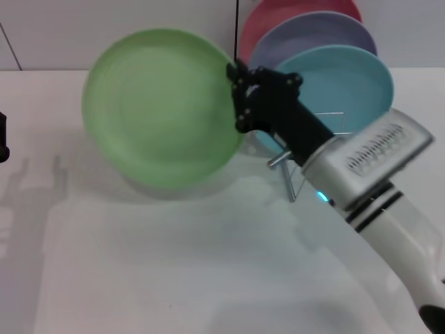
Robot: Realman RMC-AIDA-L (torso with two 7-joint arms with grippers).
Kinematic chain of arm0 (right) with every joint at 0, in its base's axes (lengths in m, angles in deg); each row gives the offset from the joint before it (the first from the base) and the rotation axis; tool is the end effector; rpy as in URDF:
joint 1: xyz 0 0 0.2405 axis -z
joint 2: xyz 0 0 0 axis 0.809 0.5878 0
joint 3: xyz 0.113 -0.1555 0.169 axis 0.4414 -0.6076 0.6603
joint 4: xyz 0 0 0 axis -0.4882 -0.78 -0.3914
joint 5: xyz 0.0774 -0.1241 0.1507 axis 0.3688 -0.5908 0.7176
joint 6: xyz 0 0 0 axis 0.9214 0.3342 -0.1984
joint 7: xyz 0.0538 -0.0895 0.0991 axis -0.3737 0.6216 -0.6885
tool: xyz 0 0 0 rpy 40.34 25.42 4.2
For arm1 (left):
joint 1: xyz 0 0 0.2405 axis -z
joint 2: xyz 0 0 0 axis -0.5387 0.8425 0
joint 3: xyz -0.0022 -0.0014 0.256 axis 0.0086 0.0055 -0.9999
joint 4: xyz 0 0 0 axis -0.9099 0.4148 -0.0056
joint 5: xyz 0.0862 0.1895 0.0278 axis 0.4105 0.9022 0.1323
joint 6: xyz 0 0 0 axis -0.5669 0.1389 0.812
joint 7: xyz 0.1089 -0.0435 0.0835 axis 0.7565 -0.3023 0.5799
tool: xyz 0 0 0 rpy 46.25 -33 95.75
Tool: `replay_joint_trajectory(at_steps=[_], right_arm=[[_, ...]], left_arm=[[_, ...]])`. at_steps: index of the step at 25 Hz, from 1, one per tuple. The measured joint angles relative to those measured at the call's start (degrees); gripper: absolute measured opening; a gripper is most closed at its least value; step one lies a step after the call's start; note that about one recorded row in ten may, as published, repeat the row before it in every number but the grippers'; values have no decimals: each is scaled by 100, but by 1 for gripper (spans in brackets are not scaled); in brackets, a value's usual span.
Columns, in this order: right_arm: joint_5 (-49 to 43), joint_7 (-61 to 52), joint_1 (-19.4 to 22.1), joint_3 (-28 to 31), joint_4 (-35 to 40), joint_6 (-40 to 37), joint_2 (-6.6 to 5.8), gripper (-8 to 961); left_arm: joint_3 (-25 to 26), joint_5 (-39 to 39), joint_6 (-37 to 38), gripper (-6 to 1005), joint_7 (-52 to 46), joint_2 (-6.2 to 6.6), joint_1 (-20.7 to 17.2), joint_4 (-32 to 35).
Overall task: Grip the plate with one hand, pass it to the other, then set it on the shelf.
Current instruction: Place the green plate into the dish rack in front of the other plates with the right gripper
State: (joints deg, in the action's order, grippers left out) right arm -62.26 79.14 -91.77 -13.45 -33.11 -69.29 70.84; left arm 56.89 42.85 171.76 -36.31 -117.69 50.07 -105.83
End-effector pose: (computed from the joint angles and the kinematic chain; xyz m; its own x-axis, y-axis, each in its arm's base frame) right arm 0.1706 0.3450 -0.0979 0.6993 0.2498 -0.6698 -0.4600 -0.5599 -0.6891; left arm -0.3064 0.2765 -0.0018 0.5844 -0.3166 0.7472 0.7889 0.0061 -0.6145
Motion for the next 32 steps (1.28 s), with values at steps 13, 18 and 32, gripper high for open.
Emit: replay_joint_trajectory(at_steps=[13, 18, 32], right_arm=[[-290, 498, 674, -23, 711, -2092, -21, 31], [-293, 370, 727, -9, 1264, -2706, -55, 30], [-320, -235, 283, -178, 3281, -3741, -88, 24]], left_arm=[[-9, 124, 320, 522, 41, 1, 23, 69], [-4, 153, 397, 521, 49, 5, -20, 79], [-65, 158, 417, 519, 61, -43, -47, -321]])
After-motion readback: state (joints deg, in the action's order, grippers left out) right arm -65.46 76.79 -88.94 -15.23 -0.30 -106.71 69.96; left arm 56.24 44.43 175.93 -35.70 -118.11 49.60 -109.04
